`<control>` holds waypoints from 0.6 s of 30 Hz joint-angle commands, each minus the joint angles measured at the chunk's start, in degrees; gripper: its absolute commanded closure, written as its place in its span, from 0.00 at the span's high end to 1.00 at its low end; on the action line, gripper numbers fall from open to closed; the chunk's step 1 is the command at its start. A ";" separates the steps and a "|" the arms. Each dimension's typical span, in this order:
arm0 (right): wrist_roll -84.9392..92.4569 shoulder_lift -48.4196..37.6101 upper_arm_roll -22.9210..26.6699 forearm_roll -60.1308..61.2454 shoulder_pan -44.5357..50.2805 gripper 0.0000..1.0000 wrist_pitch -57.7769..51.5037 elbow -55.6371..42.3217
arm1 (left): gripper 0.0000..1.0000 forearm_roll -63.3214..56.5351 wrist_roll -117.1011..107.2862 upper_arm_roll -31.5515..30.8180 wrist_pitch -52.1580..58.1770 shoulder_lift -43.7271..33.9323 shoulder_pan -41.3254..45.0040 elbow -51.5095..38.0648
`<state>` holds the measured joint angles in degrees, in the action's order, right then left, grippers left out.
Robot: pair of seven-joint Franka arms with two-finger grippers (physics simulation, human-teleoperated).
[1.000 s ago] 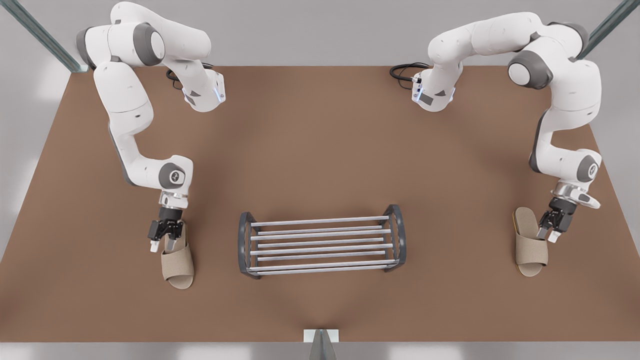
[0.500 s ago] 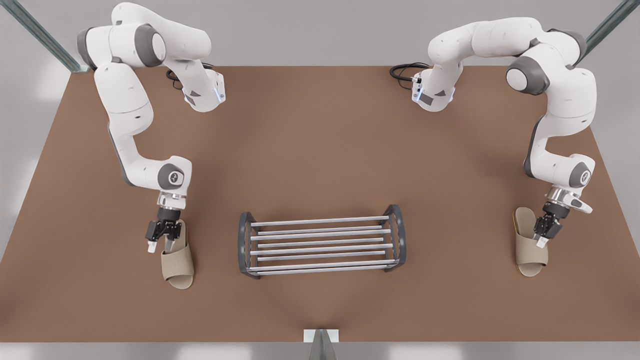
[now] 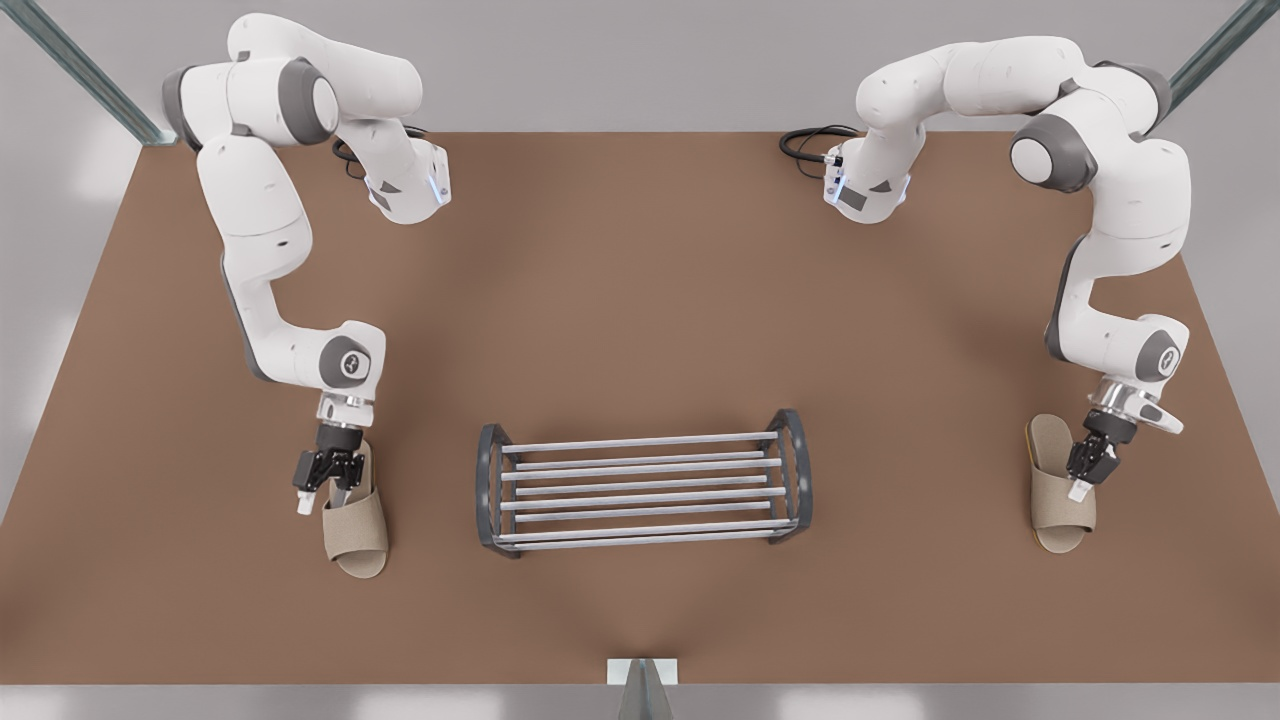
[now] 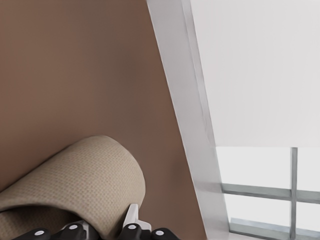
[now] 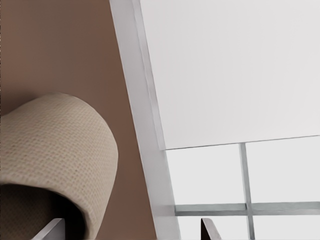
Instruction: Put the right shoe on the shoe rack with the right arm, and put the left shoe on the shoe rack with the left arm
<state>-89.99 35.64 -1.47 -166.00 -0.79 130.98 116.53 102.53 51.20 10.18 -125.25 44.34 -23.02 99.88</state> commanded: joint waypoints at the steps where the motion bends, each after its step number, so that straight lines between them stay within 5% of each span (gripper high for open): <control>1: -0.97 0.22 0.06 -18.39 0.08 1.00 -0.11 -0.25 | 0.34 0.12 0.39 0.01 0.00 -0.13 -0.01 -0.13; 8: -1.24 1.10 0.33 -18.30 0.08 0.94 -0.11 -1.13 | 0.21 -1.72 0.48 -1.83 -2.98 -0.31 0.08 -1.01; 18: -1.06 1.89 0.59 -17.95 0.52 0.84 -0.20 -1.84 | 0.21 -18.76 -0.13 -2.18 -4.83 -6.37 3.07 -4.35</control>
<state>-90.72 37.52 -0.88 -166.00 -0.27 130.86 114.72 88.41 50.61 8.11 -129.15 38.72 -20.33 95.63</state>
